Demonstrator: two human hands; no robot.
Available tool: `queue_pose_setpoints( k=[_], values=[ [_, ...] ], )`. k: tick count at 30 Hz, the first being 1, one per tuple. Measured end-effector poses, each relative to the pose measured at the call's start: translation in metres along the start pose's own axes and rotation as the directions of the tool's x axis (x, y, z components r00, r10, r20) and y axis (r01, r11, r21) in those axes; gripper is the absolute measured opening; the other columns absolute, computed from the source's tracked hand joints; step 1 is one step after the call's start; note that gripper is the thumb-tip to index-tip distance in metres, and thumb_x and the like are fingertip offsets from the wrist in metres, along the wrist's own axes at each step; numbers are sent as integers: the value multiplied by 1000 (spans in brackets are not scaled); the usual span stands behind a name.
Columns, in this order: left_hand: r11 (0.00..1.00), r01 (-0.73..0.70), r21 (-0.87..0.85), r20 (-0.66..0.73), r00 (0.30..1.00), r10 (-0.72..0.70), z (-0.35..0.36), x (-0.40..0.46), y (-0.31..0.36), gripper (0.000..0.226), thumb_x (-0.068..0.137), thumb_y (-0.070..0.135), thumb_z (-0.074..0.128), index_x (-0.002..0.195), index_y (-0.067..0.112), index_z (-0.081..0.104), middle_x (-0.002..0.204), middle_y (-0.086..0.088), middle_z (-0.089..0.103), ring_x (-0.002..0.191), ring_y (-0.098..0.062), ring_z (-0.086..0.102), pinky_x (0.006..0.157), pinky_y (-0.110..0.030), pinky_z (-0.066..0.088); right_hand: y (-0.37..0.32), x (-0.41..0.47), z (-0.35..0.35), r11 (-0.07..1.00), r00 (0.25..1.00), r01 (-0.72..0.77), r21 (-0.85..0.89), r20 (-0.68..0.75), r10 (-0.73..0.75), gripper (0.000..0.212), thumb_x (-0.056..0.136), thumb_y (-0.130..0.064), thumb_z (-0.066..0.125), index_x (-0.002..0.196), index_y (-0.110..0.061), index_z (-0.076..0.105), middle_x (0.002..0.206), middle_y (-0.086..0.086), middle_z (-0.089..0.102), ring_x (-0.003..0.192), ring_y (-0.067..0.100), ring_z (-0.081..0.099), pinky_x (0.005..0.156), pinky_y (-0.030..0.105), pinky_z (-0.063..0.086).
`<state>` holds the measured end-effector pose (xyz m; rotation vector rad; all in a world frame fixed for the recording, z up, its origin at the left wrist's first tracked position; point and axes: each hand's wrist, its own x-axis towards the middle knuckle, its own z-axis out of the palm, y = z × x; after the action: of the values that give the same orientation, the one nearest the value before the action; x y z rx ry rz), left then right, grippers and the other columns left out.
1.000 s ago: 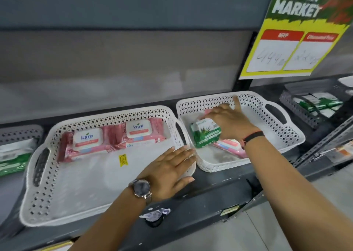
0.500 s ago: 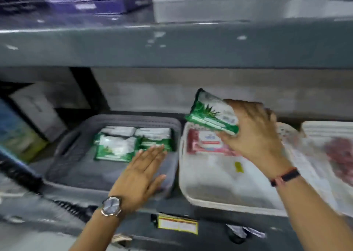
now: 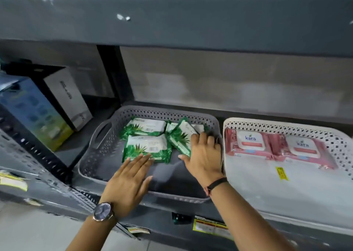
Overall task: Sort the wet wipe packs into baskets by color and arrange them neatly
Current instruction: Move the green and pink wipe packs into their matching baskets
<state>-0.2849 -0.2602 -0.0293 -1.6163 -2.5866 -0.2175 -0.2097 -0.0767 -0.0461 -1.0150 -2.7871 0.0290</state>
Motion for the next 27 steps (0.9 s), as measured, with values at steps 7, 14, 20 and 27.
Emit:
queue_pose_setpoints(
  k=[7, 14, 20, 27],
  values=[
    [982, -162, -94, -39, 986, 159, -3, 25, 45, 78, 91, 56, 1, 124, 3, 49, 131, -17, 51, 122, -39, 44, 105, -21, 5, 51, -11, -44, 964, 978, 200, 177, -103, -184, 40, 90, -38, 47, 113, -5, 51, 125, 14, 48, 111, 34, 45, 88, 43, 45],
    [898, -417, -139, -59, 909, 413, 0, 87, 186, 75, 94, 49, 4, 118, 1, 55, 123, -19, 59, 111, -39, 55, 103, -30, 24, 229, -46, -101, 975, 960, -38, 221, -264, 97, 14, 85, -10, 52, 97, -8, 59, 110, 13, 60, 100, 33, 53, 78, 40, 48],
    [753, -646, -123, -44, 762, 646, 18, 117, 317, 68, 95, 42, 1, 116, 13, 59, 120, -4, 64, 109, -20, 60, 90, -31, 46, 397, -102, -116, 912, 910, -409, -20, -78, 406, 37, 81, -12, 55, 118, -16, 52, 130, 7, 51, 119, 30, 42, 99, 40, 34],
    [621, -747, -237, 29, 634, 773, 62, 141, 417, 57, 96, 42, 30, 142, 19, 6, 154, -2, 3, 140, -14, -1, 106, -22, -16, 480, -149, -91, 845, 783, -517, -136, 322, 532, 104, 64, -44, 75, 141, -23, 9, 151, 13, 21, 136, 31, 24, 112, 50, 19]
  ],
)
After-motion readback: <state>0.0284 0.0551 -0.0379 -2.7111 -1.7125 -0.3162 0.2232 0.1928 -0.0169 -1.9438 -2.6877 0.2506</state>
